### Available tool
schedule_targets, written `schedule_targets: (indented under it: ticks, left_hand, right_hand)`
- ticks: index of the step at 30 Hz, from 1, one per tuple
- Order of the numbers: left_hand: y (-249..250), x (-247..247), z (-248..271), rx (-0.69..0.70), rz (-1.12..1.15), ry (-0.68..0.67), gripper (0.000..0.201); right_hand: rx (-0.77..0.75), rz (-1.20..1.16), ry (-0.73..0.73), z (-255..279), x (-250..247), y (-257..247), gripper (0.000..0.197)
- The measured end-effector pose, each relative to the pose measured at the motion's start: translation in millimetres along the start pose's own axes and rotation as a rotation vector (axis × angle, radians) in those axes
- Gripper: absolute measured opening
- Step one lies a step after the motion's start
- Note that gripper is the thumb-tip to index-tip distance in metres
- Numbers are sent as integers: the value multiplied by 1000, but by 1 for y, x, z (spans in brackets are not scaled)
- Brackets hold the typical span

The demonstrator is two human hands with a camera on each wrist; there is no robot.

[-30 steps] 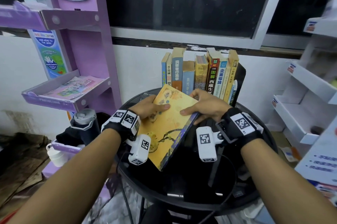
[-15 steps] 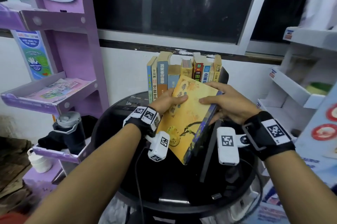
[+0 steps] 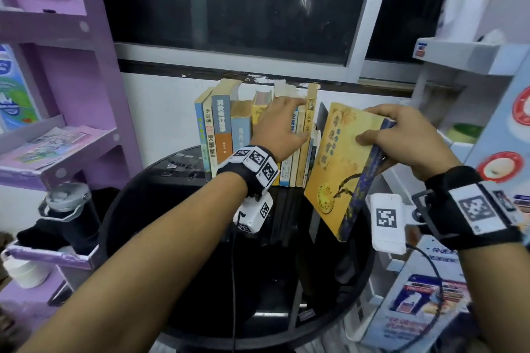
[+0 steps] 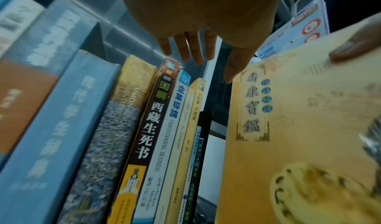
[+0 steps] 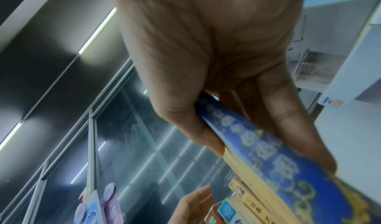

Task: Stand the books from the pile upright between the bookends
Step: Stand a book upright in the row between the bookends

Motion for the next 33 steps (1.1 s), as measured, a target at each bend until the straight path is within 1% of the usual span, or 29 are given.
schedule_targets:
  ticks: [3, 7, 10, 13, 16, 20, 25, 30, 33]
  left_hand:
    - [8, 10, -13, 45, -127, 12, 71]
    - [12, 22, -25, 71, -257, 31, 82]
    - [11, 32, -35, 83, -383, -34, 93]
    - [6, 45, -43, 57, -477, -79, 103]
    - [0, 57, -50, 41, -508, -46, 104]
    - [-5, 70, -55, 24, -563, 40, 108]
    - [-12, 80, -60, 22, -615, 91, 115]
    - [-21, 79, -60, 54, -601, 120, 107]
    - [-24, 77, -59, 54, -600, 116, 107]
  right_hand:
    - [-28, 41, 73, -1, -9, -2, 34]
    - [-63, 72, 137, -9, -17, -1, 40]
    - [-88, 90, 184, -16, -21, 1, 43]
    - [-114, 110, 223, -22, -24, 2, 43]
    - [-140, 124, 246, -29, -26, 3, 44]
    - [-165, 172, 262, -35, -31, 5, 43]
    - [-161, 129, 272, -39, -34, 9, 40]
    - [-180, 125, 275, -41, -34, 4, 39]
    - [-199, 131, 289, -44, -32, -1, 40]
Point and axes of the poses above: each hand's wrist, its own z-axis away from the middle knuckle, its own x-axis out of the palm, y = z × x, the point moved 1 cm from there along -z, towards the middle knuckle, and after that the axes turned 13 degrees about -y, right-handed, at the moved point
